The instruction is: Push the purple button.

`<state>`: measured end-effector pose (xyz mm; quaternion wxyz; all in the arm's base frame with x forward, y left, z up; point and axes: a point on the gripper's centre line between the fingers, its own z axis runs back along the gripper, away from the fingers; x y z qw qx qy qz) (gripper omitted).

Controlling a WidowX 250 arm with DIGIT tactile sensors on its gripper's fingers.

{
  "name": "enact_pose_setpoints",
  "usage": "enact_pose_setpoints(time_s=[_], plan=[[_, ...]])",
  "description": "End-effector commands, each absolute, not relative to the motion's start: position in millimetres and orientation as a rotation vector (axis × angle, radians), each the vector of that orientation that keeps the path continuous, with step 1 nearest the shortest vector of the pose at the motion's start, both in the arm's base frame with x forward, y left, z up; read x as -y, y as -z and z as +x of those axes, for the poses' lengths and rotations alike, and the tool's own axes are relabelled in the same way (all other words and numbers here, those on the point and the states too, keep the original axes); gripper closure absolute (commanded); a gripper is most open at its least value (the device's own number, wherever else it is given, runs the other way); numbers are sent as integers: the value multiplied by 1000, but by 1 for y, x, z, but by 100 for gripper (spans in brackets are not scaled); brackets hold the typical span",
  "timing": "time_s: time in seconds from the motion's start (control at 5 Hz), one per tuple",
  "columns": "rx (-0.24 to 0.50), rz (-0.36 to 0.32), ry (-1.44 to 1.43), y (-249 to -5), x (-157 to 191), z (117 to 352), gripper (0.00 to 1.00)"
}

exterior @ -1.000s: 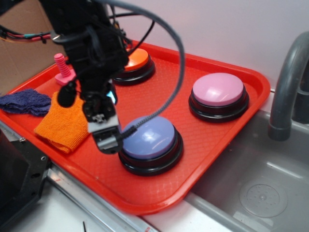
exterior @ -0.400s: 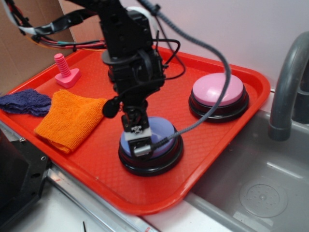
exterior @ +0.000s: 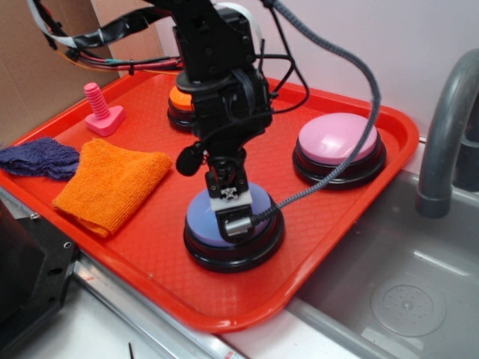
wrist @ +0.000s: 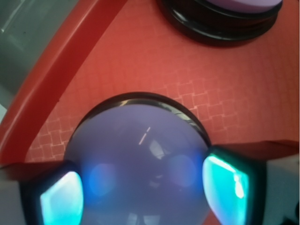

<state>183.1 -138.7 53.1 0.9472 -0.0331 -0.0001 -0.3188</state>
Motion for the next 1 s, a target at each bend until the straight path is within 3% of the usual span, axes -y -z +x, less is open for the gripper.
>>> enact_pose_setpoints(time_s=[0.0, 0.2, 0.8], plan=[[32, -29, 688, -101, 133, 173, 0], [69, -51, 683, -110, 128, 172, 0], [38, 6, 657, -128, 129, 172, 0]])
